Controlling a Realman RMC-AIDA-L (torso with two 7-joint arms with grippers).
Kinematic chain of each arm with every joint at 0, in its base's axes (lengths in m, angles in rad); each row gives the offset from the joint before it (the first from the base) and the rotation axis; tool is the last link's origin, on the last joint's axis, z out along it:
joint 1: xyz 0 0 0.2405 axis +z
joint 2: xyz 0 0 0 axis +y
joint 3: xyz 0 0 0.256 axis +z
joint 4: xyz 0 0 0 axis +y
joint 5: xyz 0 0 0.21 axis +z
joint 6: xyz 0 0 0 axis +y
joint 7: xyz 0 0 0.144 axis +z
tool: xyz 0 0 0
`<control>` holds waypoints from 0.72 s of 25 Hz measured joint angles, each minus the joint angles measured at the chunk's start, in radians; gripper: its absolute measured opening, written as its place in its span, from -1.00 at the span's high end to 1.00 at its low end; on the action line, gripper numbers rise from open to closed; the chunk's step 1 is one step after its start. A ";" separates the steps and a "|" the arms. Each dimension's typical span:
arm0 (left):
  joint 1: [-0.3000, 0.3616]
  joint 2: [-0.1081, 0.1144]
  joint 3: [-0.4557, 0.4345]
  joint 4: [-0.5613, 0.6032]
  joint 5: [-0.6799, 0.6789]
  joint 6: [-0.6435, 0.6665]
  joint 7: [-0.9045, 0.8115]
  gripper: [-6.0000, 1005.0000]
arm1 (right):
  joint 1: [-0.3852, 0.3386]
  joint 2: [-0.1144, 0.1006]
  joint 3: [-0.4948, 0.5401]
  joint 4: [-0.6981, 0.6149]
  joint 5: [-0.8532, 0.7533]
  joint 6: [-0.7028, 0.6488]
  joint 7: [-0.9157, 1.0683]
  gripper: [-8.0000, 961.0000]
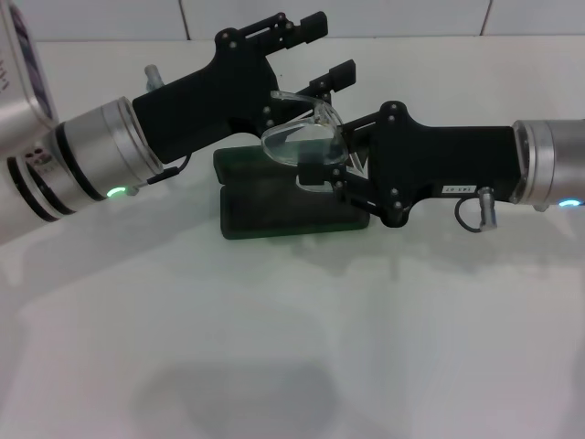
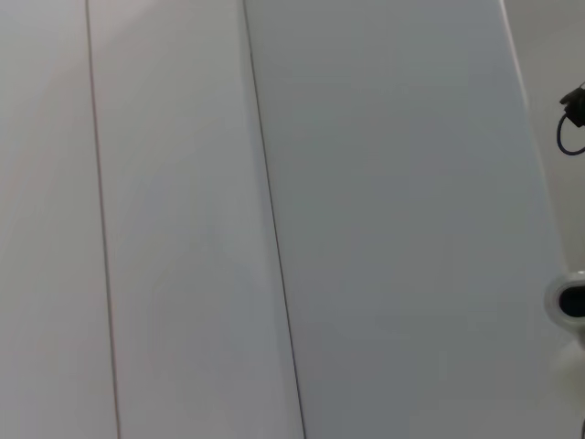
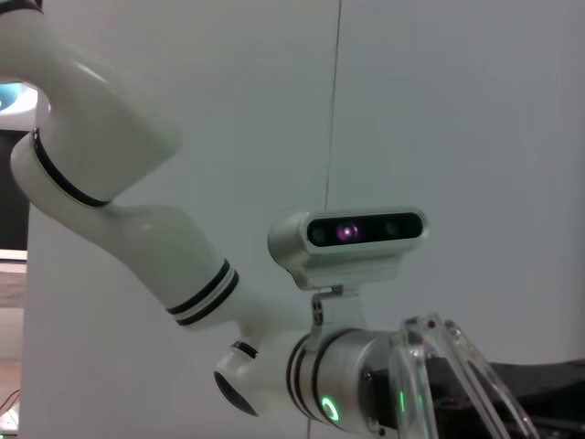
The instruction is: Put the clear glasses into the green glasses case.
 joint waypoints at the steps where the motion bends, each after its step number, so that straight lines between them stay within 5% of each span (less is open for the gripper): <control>1: 0.000 0.000 0.000 0.000 0.001 0.000 0.001 -0.11 | 0.000 0.000 0.000 0.000 0.000 0.007 0.000 0.73; 6: 0.005 0.001 0.000 -0.002 -0.032 -0.008 0.010 -0.11 | -0.006 0.000 0.000 -0.003 -0.001 0.013 -0.011 0.73; 11: 0.053 0.000 0.000 -0.005 -0.221 -0.075 0.001 -0.10 | -0.040 -0.001 0.000 -0.063 -0.052 0.064 -0.040 0.73; 18: 0.100 0.020 0.000 -0.041 -0.367 -0.163 -0.111 -0.10 | -0.184 0.011 -0.144 -0.425 -0.226 0.358 0.083 0.73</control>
